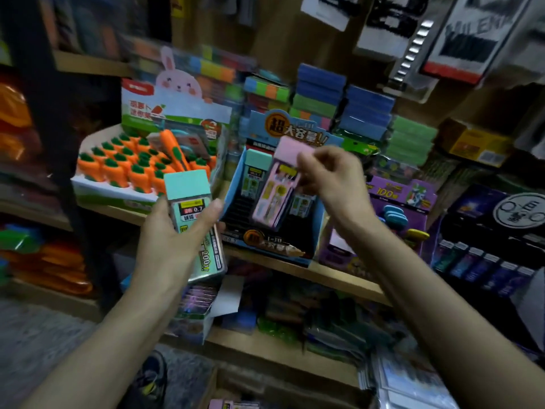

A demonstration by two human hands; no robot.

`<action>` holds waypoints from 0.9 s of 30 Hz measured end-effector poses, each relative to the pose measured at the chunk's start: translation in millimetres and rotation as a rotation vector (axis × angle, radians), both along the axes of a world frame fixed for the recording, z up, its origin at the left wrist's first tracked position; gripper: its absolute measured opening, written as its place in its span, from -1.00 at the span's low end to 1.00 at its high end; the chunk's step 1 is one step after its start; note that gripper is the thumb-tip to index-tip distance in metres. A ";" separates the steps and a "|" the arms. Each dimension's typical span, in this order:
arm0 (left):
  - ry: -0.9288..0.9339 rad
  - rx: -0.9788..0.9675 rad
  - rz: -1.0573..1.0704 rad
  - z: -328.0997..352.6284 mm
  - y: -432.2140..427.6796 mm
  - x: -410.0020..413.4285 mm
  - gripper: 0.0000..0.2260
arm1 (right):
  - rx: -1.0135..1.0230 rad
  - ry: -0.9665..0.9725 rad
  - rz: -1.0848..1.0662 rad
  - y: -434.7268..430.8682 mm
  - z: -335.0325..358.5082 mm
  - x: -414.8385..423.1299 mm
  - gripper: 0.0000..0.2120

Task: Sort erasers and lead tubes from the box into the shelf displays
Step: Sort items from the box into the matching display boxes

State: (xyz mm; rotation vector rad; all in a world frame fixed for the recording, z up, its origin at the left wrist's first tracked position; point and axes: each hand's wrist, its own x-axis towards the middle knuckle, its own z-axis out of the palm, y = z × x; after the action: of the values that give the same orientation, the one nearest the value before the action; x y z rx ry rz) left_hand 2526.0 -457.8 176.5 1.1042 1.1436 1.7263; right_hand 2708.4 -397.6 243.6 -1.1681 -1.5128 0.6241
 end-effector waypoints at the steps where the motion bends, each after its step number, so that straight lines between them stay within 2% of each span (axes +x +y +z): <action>1: -0.014 -0.011 0.000 0.9 -0.9 -1.7 -0.63 | 0.057 -0.036 -0.054 12.9 4.4 3.7 -0.89; 3: -0.030 -0.033 -0.008 0.5 -1.0 -4.3 -0.73 | 0.128 -0.163 -0.120 36.3 5.8 8.2 -0.93; 6: -0.037 -0.052 -0.048 -1.4 0.1 -5.2 -0.92 | 0.183 -0.419 -0.135 57.8 -3.1 12.3 -0.87; 10: -0.052 -0.068 -0.096 -0.5 -1.9 -2.4 -0.94 | 0.249 -0.597 -0.075 64.0 -14.5 15.6 -0.86; 19: -0.011 -0.066 -0.127 -1.9 -4.7 2.2 -0.92 | 0.165 -0.586 -0.014 59.2 -20.4 10.7 -0.84; 27: -0.004 -0.075 -0.118 -3.3 -3.1 4.0 -0.91 | 0.286 -0.594 -0.062 63.2 -22.8 13.7 -0.83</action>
State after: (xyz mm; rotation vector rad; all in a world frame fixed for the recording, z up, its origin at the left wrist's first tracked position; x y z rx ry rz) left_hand 2530.0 -461.0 173.3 1.0996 1.1092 1.5816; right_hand 2722.1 -334.4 220.8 -1.2260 -1.9723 -0.0022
